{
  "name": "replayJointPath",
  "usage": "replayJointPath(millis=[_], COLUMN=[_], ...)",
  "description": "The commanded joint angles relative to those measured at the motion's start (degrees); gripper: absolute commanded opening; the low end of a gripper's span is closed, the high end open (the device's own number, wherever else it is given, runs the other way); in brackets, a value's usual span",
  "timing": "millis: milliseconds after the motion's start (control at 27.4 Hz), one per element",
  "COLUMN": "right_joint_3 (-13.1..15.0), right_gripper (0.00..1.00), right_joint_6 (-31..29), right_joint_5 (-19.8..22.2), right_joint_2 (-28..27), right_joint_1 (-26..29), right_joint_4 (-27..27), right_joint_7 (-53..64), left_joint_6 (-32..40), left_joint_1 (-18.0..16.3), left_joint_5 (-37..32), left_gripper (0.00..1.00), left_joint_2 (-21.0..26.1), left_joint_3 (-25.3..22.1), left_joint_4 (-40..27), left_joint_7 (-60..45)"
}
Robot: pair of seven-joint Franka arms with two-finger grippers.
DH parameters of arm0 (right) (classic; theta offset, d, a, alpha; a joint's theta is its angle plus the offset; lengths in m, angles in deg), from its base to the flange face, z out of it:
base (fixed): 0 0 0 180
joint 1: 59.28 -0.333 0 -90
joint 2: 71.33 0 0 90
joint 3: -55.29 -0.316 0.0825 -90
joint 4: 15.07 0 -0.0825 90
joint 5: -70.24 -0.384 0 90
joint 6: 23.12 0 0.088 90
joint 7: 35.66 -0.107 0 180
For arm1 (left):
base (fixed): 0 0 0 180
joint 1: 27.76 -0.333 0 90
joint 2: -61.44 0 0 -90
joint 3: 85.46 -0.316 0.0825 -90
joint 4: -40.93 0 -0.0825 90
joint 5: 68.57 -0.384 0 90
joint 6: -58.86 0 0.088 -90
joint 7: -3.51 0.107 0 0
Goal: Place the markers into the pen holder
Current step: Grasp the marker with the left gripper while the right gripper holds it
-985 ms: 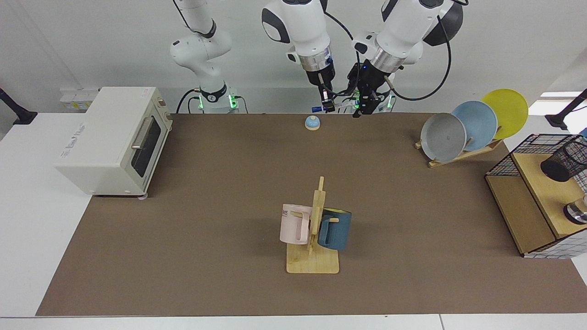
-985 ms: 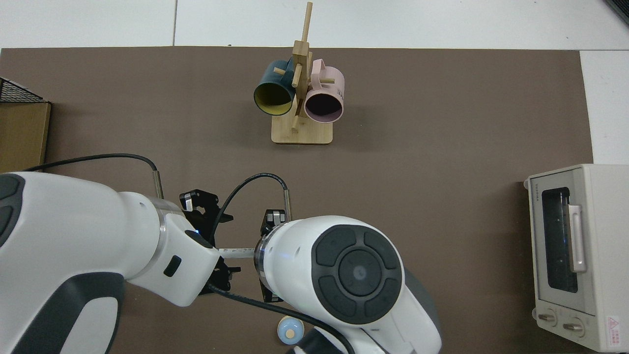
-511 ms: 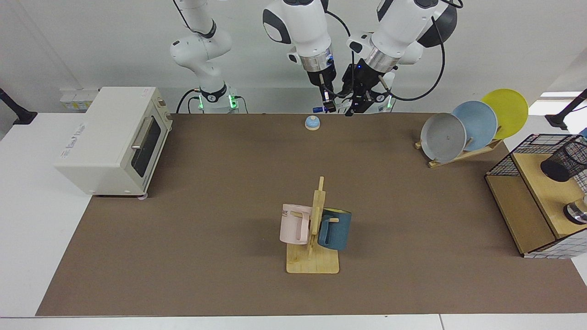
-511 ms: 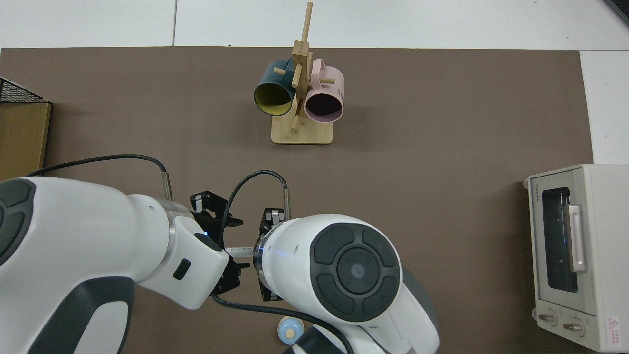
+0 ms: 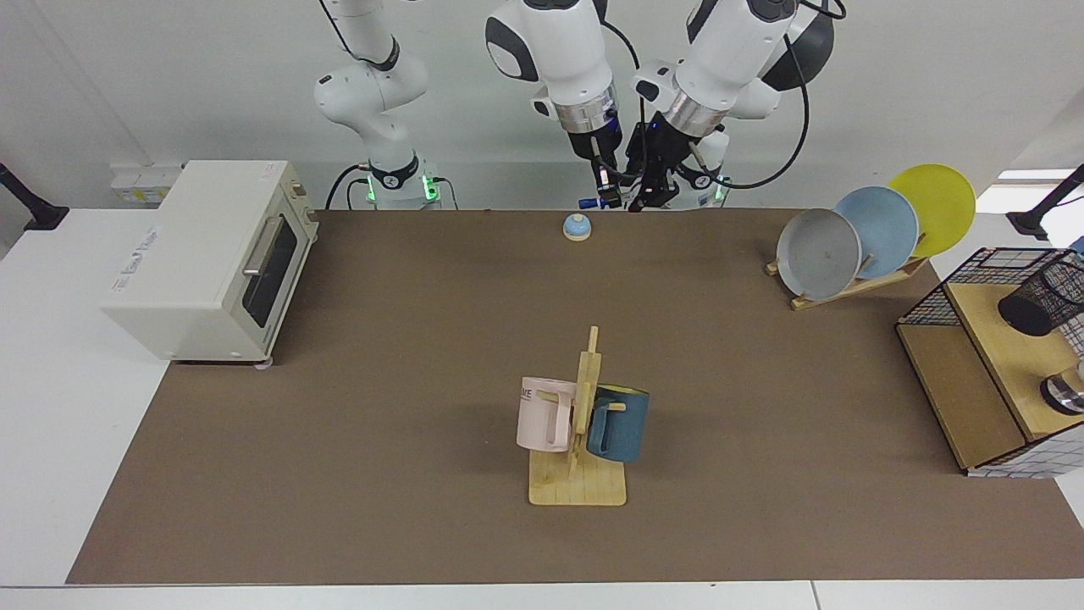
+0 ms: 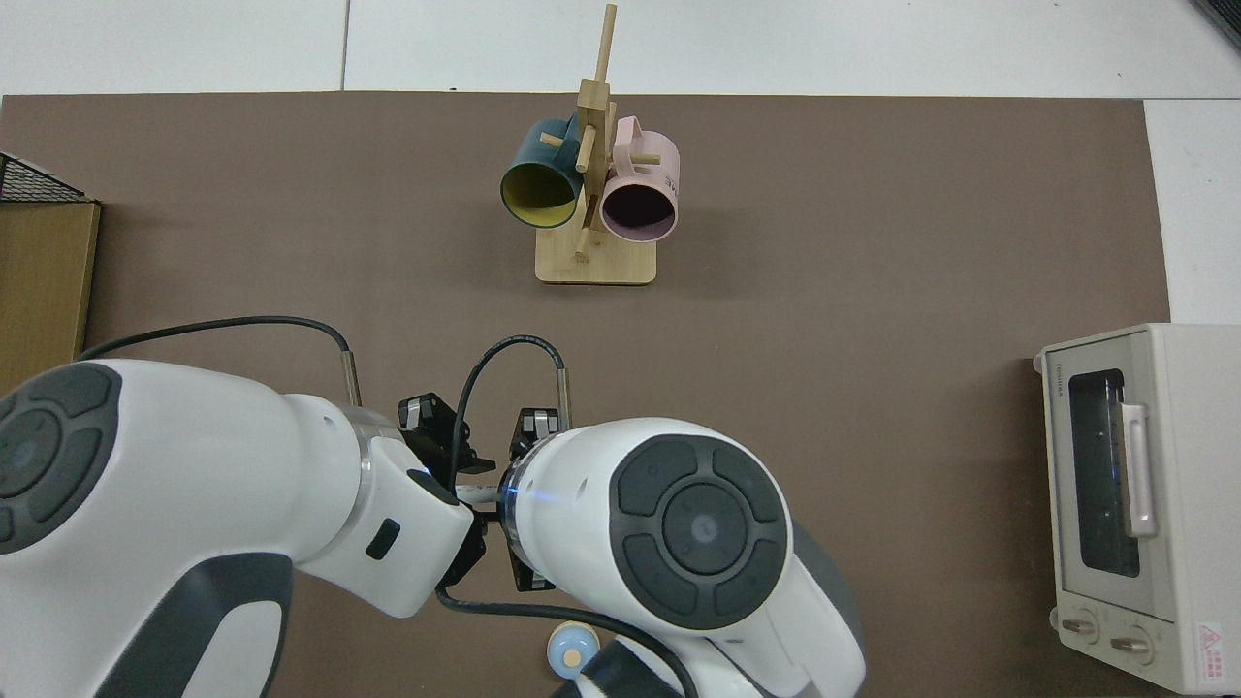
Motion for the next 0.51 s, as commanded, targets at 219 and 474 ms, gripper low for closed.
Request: replayJointPath(millis=[219,474], right_joint_3=[0.24,0.24], right_gripper=[0.00,0.00], right_joint_6=[-0.83,-0.83], right_joint_5=[-0.01,0.08], right_joint_2=[-0.85,-0.85], right_joint_1=[-0.21,0.05], right_joint_4=[0.96,0.88], right_joint_7=[0.79,0.88], left_joint_6=[0.11,0.99], left_joint_1=[1.34,1.25], left_joint_5=[-3.13,-3.13], left_gripper=[0.00,0.00], left_joint_2=[-1.35,-1.35], left_joint_3=[-0.75,-0.75], left_joint_4=[-1.63,-1.37], left_joint_7=[-0.26,-1.57])
